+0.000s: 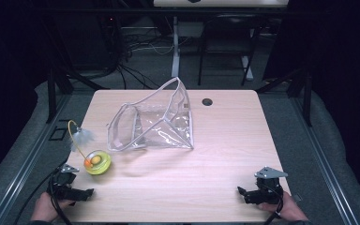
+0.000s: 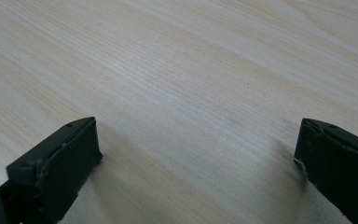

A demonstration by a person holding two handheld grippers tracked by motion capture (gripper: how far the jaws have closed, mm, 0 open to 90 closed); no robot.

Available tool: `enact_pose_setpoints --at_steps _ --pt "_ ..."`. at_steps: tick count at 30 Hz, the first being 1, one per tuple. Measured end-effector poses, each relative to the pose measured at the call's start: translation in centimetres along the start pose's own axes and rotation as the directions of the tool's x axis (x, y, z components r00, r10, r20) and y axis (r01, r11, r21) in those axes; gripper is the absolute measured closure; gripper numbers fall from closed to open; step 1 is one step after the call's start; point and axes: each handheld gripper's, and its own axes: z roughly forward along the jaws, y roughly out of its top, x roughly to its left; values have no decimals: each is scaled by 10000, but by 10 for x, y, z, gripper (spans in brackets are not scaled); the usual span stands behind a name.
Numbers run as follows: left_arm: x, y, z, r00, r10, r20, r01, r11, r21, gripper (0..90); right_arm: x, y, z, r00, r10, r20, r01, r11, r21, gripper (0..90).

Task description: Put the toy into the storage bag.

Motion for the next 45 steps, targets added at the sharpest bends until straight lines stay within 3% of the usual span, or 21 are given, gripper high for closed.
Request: enact_pose_setpoints --at_steps 15,26,31,35,45 --pt "2 2 -1 10000 -50 71 50 9999 110 0 0 0 0 10000 2 -1 -2 10000 -3 0" --pt "5 5 -13 9988 -469 130 476 9970 -617 0 0 0 0 10000 1 0 -1 10000 1 0" --pt "6 8 -22 9985 -540 66 544 9936 -985 0 0 0 0 10000 -1 -6 1 10000 1 0" --pt "7 10 -28 9973 -739 55 739 9864 -1469 0 0 0 0 10000 -3 -6 3 10000 -1 0" --pt "8 15 -43 9957 -917 109 919 9728 -2127 1 0 0 0 10000 -1 -8 1 10000 1 0"
